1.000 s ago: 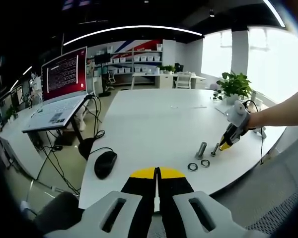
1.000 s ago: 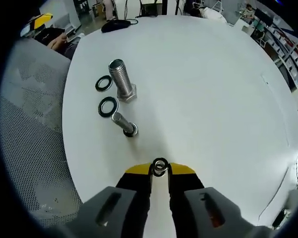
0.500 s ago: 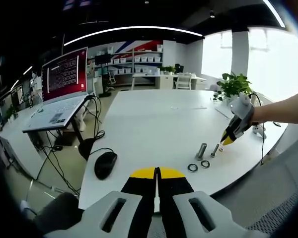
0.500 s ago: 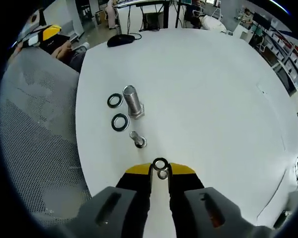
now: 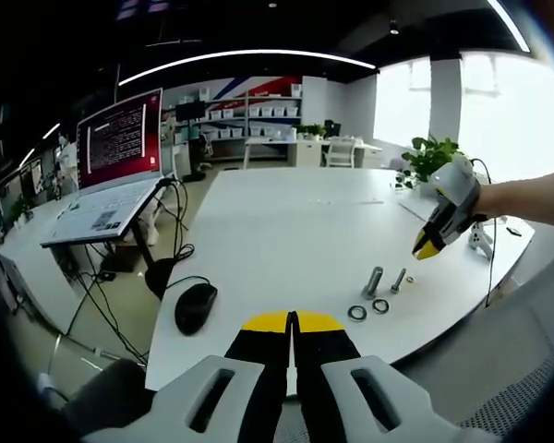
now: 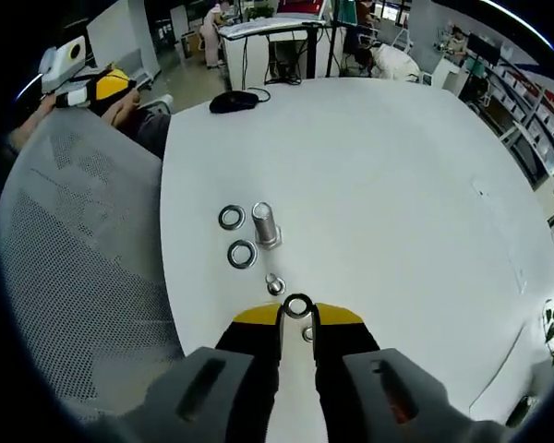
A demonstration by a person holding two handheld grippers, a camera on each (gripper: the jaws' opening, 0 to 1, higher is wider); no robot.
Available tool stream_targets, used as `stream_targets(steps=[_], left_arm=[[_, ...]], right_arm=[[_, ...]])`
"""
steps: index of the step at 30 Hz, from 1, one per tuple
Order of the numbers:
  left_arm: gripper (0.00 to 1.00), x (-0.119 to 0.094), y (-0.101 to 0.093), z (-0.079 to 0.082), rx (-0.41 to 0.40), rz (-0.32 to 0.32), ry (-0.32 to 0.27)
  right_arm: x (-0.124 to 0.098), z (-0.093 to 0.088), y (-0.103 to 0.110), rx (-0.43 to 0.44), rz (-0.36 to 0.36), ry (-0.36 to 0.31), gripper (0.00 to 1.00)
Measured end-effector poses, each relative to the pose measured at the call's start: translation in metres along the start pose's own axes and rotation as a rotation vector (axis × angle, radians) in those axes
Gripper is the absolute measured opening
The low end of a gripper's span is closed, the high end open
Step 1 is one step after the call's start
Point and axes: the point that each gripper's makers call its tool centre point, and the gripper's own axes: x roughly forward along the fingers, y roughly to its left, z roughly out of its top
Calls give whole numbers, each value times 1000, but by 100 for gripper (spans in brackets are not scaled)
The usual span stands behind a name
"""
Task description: Place the washer onto the threaded stud by aligning its center hole with the stud, sliding it down to the base, and recovering from edge contact or off-axis alignment until the washer reaches the visible bottom stop.
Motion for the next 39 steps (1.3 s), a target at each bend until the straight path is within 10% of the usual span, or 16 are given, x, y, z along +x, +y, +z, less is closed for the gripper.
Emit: stream_targets(steps=[39], left_arm=[[0, -1, -2, 2, 1, -6, -15]], right_arm=[[1, 23, 35, -43, 40, -3, 15]])
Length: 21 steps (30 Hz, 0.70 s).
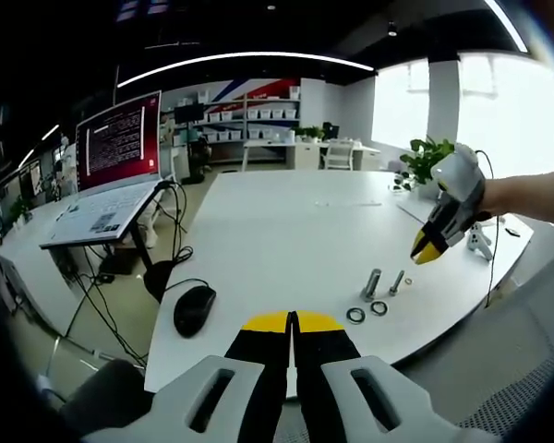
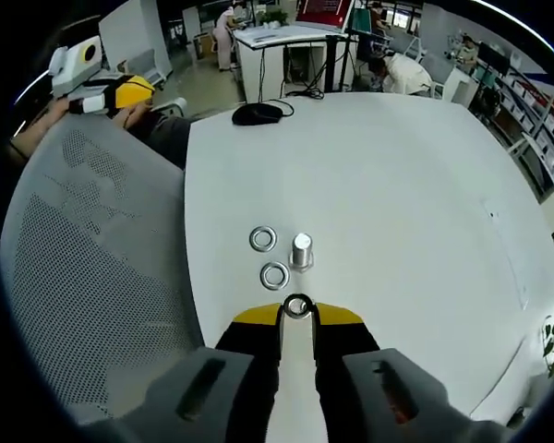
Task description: Place the washer onto the threaded stud by aligning its center hole with the stud, sliding it down to the base, and recovering from edge contact or off-axis alignment until the washer reaches the visible bottom stop.
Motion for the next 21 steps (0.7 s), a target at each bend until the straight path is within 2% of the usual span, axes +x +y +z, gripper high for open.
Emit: stream_targets(steps=[4, 11, 21], left_arm=[[0, 0, 1, 1, -3, 2, -5], [0, 0, 1, 1, -3, 4, -4], [0, 0, 1, 1, -5, 7, -3]], right_arm=[[8, -6, -1, -15, -8, 35, 15], [18, -12, -11, -10, -23, 60, 15], [28, -17, -11, -20, -6, 99, 15]])
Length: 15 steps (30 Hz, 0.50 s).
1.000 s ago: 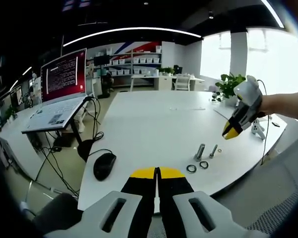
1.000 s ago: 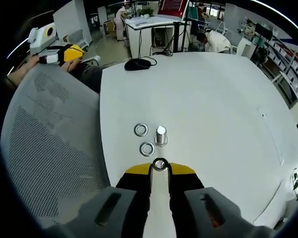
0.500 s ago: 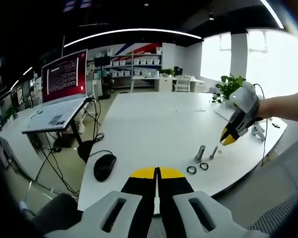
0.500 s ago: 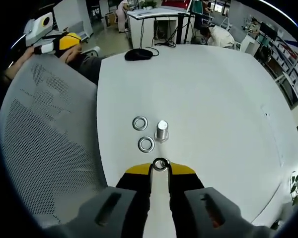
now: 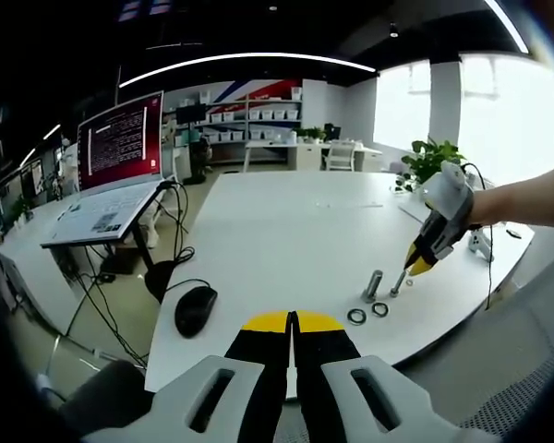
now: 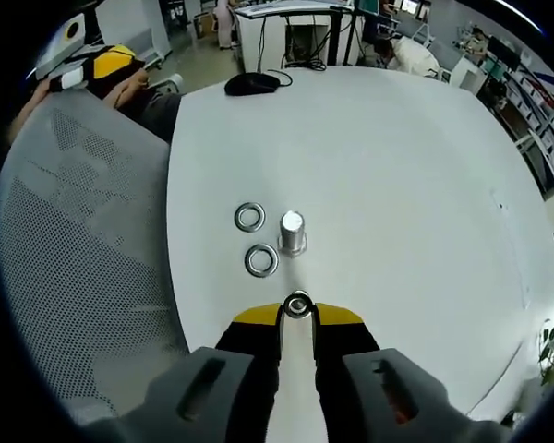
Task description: Place the washer onto the threaded stud by aligning its center hole with the stud, sliding it down to the base, and recovering from edge contact or off-axis alignment until the washer reaches the visible bottom stop.
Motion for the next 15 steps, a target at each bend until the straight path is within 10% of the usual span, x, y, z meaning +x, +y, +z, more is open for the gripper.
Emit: stream_targets(steps=[15], left_arm=[[0, 0, 0, -1, 2, 0, 4]], right_arm=[[7, -2, 1, -4, 5, 16, 15]])
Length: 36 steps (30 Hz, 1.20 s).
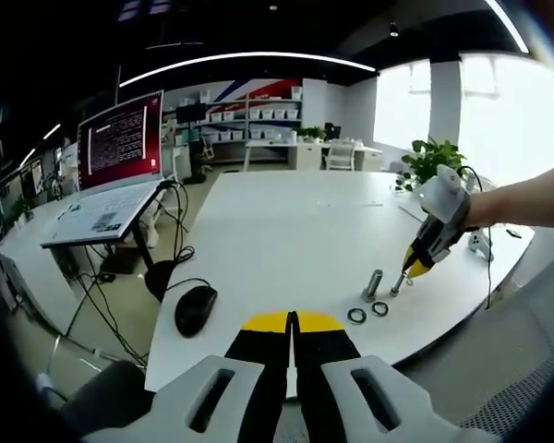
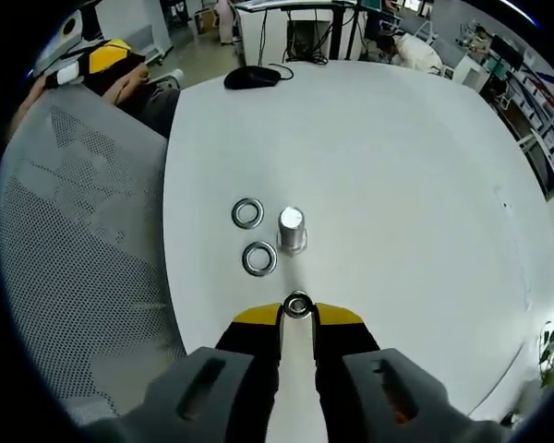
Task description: Place the washer onto the threaded stud by aligning its center hole with the stud, sliding it down to the base, and recovering from edge contact or off-axis alignment until the washer reaches the visible bottom stop.
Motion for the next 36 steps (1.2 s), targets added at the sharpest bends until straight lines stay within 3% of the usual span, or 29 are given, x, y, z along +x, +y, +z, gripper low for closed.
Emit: stream_targets(steps=[20, 26, 36], left_arm=[[0, 1, 0, -2, 3, 1, 15], [0, 1, 0, -3, 2, 0, 18], [0, 3, -4, -9, 18, -23, 59]], right_arm=[[32, -11, -2, -6, 16, 60, 15], [39, -14, -1, -48, 13, 71, 16], [30, -21, -6, -45, 13, 50, 22]])
